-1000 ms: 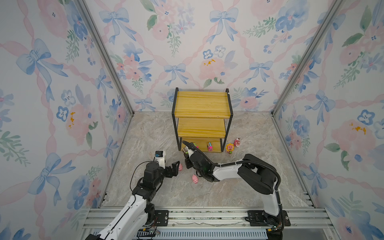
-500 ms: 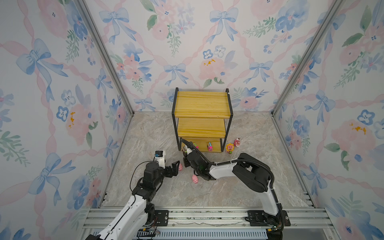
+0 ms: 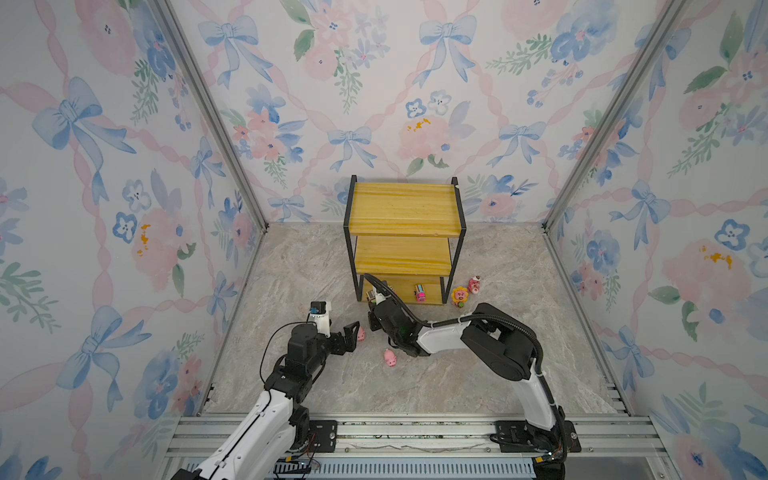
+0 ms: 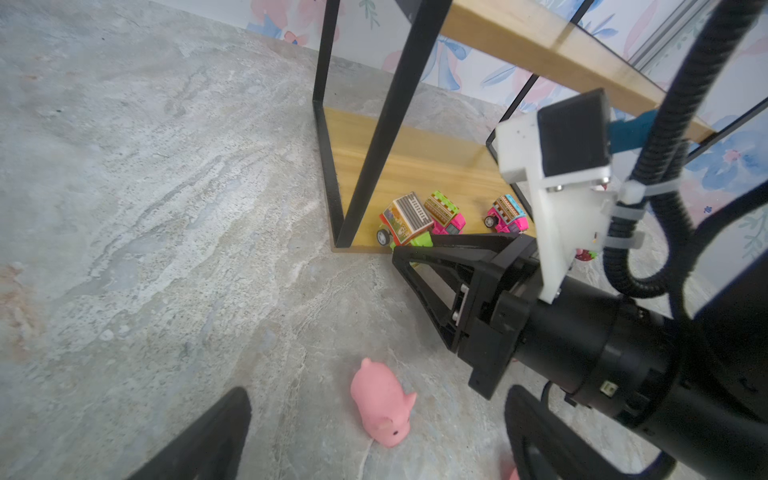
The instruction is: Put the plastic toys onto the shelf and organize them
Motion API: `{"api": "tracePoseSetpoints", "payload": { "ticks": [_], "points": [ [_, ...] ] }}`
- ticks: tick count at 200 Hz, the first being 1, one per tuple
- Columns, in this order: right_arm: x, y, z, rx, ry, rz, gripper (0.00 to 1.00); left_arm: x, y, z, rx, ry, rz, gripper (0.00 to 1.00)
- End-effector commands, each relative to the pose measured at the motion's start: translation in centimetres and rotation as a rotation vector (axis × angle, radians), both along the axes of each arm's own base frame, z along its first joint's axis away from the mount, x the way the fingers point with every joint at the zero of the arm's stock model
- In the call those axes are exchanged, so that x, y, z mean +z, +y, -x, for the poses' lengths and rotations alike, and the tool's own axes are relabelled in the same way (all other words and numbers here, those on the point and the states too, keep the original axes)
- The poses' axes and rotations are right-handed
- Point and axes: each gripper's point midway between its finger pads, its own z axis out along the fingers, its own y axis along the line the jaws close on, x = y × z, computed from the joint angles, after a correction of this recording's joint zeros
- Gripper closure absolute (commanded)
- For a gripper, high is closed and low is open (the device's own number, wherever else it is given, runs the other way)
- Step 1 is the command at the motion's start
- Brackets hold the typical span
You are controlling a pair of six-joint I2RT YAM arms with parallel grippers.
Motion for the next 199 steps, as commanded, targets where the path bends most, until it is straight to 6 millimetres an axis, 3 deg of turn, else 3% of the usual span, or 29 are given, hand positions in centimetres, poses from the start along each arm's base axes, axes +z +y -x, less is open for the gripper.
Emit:
{"api": "tracePoseSetpoints", "payload": {
  "ticks": [1,199],
  "points": [
    [-0.7,0.3,-0.7,-0.010,0.017,0.002,0.86,-0.5,0.0,0.1,-0.004,0.005,0.010,0.04],
    [-1.5,0.6,-1.5,-0.013,0.037,0.006,0.86,-0.3,0.0,0.2,-0.006,-0.004,0.016,0.04]
  ]
}}
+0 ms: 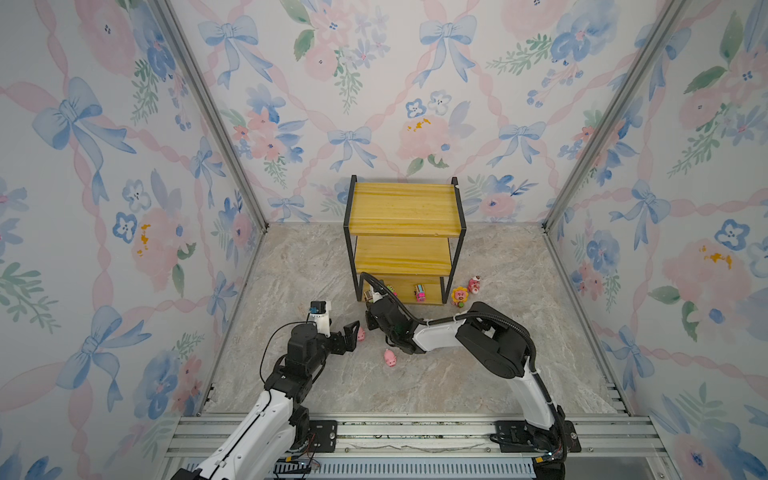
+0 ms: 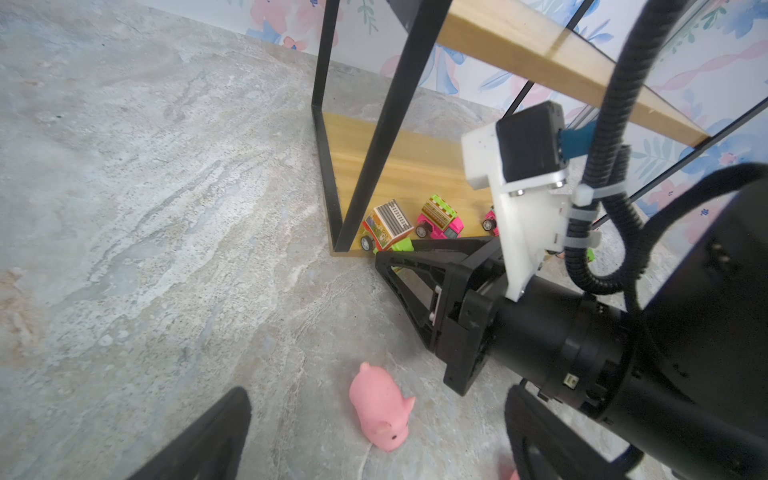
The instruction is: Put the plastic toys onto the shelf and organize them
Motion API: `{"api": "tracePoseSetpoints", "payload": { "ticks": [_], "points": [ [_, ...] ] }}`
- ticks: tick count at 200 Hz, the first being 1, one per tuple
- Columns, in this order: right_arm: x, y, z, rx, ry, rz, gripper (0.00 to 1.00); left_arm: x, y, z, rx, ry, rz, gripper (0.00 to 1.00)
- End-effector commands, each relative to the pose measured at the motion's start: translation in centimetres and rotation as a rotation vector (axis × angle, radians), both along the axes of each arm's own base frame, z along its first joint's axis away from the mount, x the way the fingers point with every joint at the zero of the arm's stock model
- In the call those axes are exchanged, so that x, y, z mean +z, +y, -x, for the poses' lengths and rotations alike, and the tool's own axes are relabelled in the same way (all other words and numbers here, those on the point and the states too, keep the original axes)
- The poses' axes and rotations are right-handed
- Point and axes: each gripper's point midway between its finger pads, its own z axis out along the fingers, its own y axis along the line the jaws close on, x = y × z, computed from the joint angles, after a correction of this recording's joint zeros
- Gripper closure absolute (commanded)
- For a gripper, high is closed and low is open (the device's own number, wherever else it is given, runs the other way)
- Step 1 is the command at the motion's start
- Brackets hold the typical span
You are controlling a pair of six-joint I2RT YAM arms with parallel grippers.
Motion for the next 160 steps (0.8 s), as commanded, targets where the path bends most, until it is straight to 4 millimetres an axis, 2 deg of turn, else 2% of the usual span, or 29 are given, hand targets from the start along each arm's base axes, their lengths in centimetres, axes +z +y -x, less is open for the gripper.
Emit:
{"api": "tracePoseSetpoints", "payload": {
  "ticks": [1,63,160],
  "points": [
    [-0.42,-0.21,-0.94,-0.021,0.012,-0.002,0.86,-0.49,0.01,0.32,-0.005,0.004,0.013,0.04],
    [-0.94,-0.63,-1.39,-0.030,0.022,-0.001,0.86,-0.44,-0.02,0.34,-0.007,0.002,0.014,0.03],
    [-0.90,-0.12,-1.76,-0.026,0.018,0.004,0.86,-0.38,-0.05,0.38,-0.009,0.000,0.015,0.03]
  ]
}}
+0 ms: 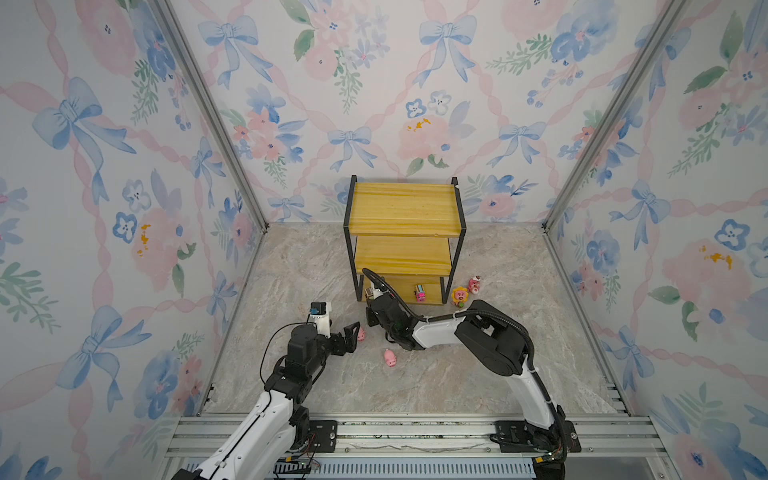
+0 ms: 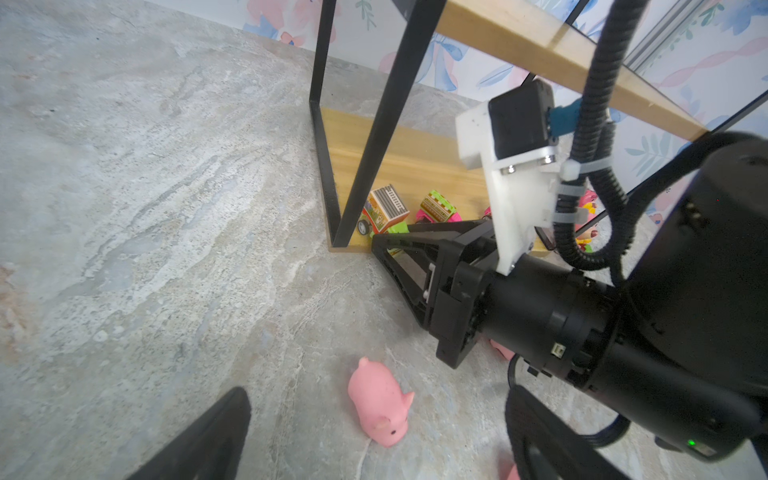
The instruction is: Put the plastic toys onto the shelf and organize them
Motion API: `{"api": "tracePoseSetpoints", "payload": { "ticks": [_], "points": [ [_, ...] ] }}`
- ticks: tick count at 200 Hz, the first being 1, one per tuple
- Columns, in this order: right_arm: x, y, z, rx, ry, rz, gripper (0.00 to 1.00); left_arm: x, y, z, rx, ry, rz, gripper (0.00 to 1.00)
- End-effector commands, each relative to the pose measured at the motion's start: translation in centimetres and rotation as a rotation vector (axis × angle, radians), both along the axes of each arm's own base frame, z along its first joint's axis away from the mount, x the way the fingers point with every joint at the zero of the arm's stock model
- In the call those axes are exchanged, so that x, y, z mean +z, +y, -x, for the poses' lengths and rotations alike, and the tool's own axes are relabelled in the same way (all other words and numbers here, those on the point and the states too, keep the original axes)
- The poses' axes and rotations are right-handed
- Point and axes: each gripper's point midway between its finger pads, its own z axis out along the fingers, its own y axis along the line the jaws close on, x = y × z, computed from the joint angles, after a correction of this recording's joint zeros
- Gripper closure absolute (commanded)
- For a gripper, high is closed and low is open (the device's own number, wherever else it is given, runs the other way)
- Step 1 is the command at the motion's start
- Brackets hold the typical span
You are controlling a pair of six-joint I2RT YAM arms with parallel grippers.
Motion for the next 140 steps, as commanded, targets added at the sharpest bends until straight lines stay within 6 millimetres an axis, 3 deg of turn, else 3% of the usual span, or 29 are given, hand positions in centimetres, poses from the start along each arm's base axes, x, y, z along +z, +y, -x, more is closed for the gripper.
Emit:
{"api": "tracePoseSetpoints", "payload": {
  "ticks": [1,140],
  "points": [
    [-0.8,0.0,-0.7,-0.012,0.014,0.010,0.86,-0.2,0.0,0.2,-0.002,0.000,0.013,0.03],
    [-0.1,-0.3,-1.8,-0.065,-0.014,-0.005,0.86,-0.4,0.0,0.2,-0.002,0.007,0.011,0.03]
  ]
}}
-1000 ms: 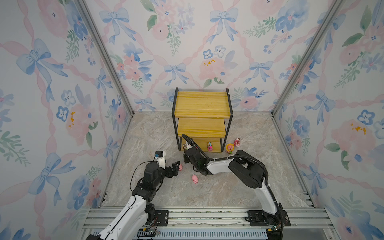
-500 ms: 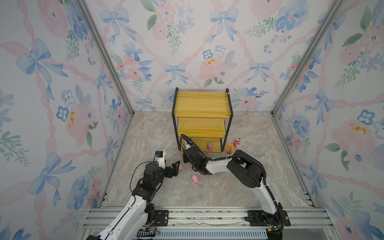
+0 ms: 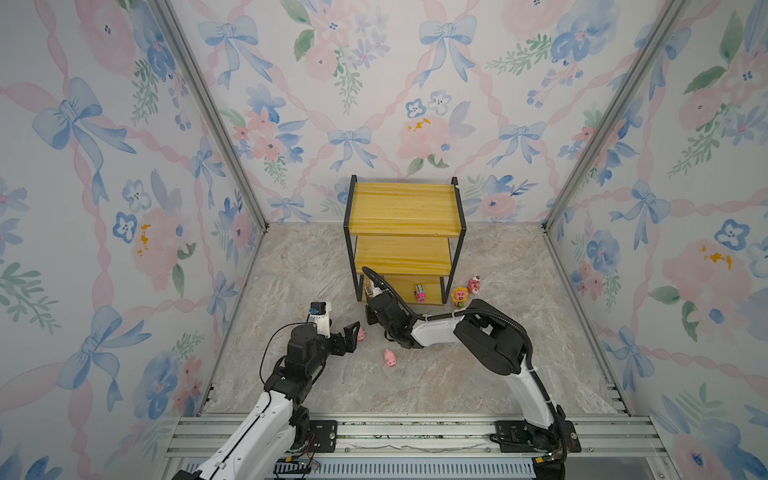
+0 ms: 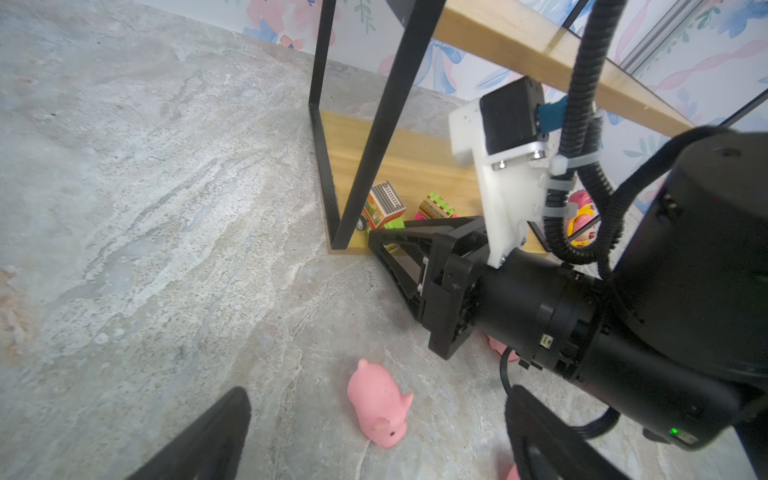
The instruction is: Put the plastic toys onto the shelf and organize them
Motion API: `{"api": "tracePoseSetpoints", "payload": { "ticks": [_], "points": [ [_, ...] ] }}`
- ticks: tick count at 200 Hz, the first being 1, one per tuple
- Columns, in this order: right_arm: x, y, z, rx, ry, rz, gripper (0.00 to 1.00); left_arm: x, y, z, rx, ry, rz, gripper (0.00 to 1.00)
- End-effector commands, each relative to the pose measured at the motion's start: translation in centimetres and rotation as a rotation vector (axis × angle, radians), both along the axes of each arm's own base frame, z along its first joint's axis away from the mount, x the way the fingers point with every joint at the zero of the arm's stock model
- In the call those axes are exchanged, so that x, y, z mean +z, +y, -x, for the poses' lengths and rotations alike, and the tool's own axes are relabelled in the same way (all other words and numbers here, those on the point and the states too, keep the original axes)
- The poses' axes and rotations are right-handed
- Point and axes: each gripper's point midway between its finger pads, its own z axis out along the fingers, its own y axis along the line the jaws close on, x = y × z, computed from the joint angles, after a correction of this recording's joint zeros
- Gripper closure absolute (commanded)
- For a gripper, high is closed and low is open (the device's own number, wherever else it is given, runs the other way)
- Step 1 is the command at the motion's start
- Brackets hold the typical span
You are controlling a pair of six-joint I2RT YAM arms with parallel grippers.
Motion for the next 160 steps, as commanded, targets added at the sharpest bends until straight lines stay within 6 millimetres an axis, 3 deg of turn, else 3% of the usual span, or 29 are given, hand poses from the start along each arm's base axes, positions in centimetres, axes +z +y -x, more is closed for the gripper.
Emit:
{"api": "tracePoseSetpoints", "payload": {
  "ticks": [1,160],
  "points": [
    [-0.14,-0.22,-1.14,-0.046,-0.011,-0.010,0.86,-0.48,0.05,0.16,-0.002,0.011,0.010,0.03],
    [-0.35,-0.03,-2.02,-0.129,-0.059,-0.079,0.86,-0.51,0.02,0.22,-0.005,0.009,0.013,0.04]
  ]
}}
